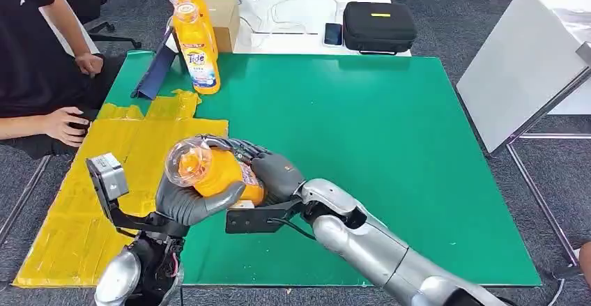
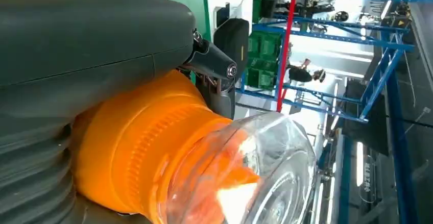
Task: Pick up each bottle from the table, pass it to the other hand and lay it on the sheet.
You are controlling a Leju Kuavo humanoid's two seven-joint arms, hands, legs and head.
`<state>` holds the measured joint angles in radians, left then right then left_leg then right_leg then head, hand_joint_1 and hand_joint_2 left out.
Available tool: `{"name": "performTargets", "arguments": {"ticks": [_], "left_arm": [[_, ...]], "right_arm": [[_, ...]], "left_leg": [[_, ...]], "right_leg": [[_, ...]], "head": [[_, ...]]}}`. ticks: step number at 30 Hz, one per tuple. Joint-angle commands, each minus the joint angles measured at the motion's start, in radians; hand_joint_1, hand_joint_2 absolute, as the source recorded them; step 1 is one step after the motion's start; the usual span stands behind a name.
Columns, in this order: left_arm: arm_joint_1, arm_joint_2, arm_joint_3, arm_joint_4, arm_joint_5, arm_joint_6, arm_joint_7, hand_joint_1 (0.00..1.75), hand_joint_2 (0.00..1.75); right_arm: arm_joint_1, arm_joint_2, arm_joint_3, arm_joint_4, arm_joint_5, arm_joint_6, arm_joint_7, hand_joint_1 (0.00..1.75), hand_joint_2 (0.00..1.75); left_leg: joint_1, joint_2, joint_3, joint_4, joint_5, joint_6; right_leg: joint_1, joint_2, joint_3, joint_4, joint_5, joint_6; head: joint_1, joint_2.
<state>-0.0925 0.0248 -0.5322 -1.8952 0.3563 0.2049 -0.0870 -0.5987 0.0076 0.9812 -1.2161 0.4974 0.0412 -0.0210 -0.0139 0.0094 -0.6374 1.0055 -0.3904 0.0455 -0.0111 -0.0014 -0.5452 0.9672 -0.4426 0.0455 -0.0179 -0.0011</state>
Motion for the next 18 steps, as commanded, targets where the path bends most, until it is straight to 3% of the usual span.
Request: {"name": "performTargets", "arguments": {"ticks": [1, 18], "left_arm": [[-0.029, -0.025, 0.010, 0.009, -0.011, -0.018, 0.001, 1.75, 1.75], [-0.035, -0.029, 0.023, 0.004, -0.055, -0.022, -0.006, 1.75, 1.75]], "right_arm": [[0.011, -0.001, 0.012, 0.057, 0.027, 0.020, -0.005, 0.00, 0.00], [0.042, -0.010, -0.021, 0.009, 0.059, 0.018, -0.022, 0.00, 0.00]], "left_leg": [[0.002, -0.003, 0.002, 0.001, -0.001, -0.004], [0.001, -0.003, 0.001, 0.001, 0.000, -0.003]], "right_leg": [[0.001, -0.002, 0.003, 0.000, -0.001, -0.002], [0.001, -0.003, 0.002, 0.000, -0.001, -0.002]], "head": [[0.000, 0.000], [0.000, 0.000]]}}
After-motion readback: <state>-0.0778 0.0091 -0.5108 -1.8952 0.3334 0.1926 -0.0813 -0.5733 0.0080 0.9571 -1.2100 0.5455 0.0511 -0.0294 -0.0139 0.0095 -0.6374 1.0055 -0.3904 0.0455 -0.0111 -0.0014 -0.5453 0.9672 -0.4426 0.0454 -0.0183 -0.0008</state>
